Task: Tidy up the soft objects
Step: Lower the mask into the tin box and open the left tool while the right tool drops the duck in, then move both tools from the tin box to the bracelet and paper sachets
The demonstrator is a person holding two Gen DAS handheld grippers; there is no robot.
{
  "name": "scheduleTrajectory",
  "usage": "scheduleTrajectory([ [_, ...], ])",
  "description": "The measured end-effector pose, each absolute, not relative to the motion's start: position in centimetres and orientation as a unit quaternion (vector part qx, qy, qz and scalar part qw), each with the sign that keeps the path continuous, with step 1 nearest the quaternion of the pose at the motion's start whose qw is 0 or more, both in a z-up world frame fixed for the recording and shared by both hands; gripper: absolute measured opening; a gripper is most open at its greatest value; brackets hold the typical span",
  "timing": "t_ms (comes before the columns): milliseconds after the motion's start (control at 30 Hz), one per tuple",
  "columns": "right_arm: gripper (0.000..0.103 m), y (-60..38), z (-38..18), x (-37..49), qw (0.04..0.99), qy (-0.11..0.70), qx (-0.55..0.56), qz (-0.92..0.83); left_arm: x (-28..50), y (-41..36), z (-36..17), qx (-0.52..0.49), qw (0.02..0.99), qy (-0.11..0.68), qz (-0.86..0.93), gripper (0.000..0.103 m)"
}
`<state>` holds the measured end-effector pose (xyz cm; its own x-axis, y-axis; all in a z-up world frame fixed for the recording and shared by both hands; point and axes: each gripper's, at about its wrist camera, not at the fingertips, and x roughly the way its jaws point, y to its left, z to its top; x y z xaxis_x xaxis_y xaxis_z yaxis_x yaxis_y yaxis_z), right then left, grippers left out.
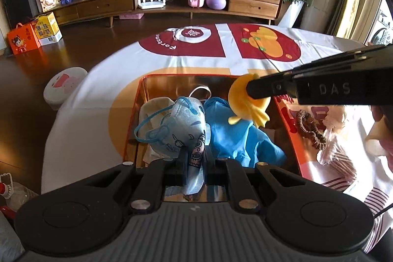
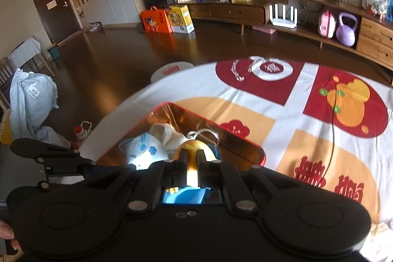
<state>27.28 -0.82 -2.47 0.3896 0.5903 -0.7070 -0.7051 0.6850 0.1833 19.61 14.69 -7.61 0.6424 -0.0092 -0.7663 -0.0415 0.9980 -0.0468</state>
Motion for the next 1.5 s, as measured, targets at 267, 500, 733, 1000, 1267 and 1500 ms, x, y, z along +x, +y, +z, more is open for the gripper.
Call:
scheduleTrajectory([
  [267,0.007,-0.4,-3.9,26.7,0.817,0.406,-0.072,0.404,20.9,14.5,-9.2,-0.036,0.895,0.444,0.000,0.011],
  [500,0.014,0.3,-4.2,26.0,0.806,0.416,-0.079,0.413,21.0,14.3,-9.6,-0.040,0.892,0.450,-0.002,0.011],
  [733,0.021,0.5,-3.9,25.2,0.803,0.420,-0.088,0.413,20.6,14.2,-9.2,-0.038,0.891,0.452,0.006,0.017],
  [1000,0.033,-0.1,-2.8,24.3,0.806,0.414,-0.085,0.414,19.7,14.0,-8.8,-0.040,0.891,0.452,0.008,0.028],
  [1267,0.042,-0.8,-1.4,22.9,0.810,0.401,-0.088,0.419,18.2,14.0,-7.3,-0.047,0.899,0.434,0.008,0.064],
  [1500,0.059,-2.2,0.2,21.4,0.818,0.383,-0.077,0.422,16.7,13.5,-5.8,-0.048,0.905,0.422,0.012,0.065],
])
